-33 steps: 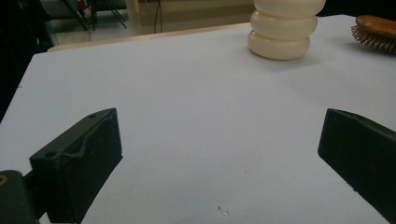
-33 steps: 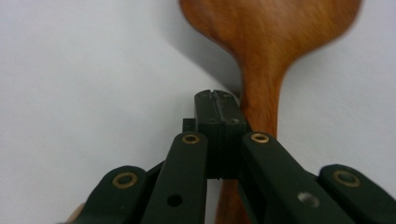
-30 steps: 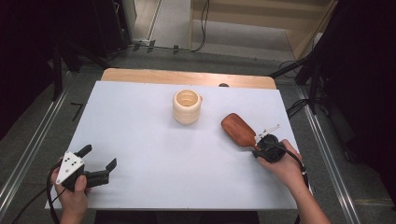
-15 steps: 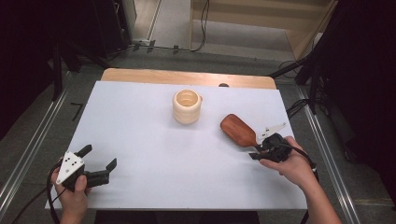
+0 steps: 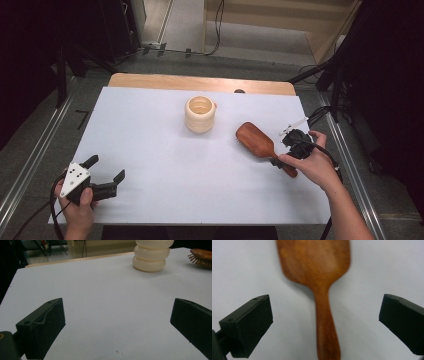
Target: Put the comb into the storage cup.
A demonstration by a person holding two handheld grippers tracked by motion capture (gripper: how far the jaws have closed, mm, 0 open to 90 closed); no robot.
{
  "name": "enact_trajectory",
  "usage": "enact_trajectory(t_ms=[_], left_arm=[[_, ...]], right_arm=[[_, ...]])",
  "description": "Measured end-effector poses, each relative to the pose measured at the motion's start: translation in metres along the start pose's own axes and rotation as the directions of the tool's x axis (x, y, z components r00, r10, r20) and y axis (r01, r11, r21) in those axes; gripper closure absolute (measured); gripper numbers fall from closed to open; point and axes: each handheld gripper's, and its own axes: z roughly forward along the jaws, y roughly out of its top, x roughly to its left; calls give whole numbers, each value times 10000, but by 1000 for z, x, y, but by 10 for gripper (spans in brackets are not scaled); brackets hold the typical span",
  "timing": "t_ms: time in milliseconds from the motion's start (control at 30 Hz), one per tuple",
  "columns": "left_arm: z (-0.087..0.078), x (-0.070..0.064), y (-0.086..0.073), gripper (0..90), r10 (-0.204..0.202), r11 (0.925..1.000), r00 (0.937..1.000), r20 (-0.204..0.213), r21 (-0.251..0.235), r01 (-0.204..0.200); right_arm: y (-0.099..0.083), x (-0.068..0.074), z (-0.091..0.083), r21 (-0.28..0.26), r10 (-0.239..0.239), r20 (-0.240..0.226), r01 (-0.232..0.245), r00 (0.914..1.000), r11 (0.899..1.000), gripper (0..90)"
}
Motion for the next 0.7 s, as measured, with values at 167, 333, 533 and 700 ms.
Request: enact_trajectory(t_ms=[167, 333, 533, 700], left_arm=[[0, 0, 0, 0, 3, 10000, 10000, -7, -4, -3], [0, 0, 0, 0, 11, 10000, 10000, 9, -1, -11], [0, 0, 0, 0, 18, 10000, 10000, 10, 7, -18], [0, 0, 0, 0, 17, 10000, 10000, 2, 8, -17]], right_arm=[[2, -5, 18, 541, -109, -516, 137, 9986, 9984, 33], [3, -6, 30, 723, -149, -509, 185, 9986, 9972, 213], [4, -6, 35, 784, -239, -421, 272, 9988, 9966, 419], [6, -7, 40, 906, -105, -546, 155, 9985, 9958, 541]])
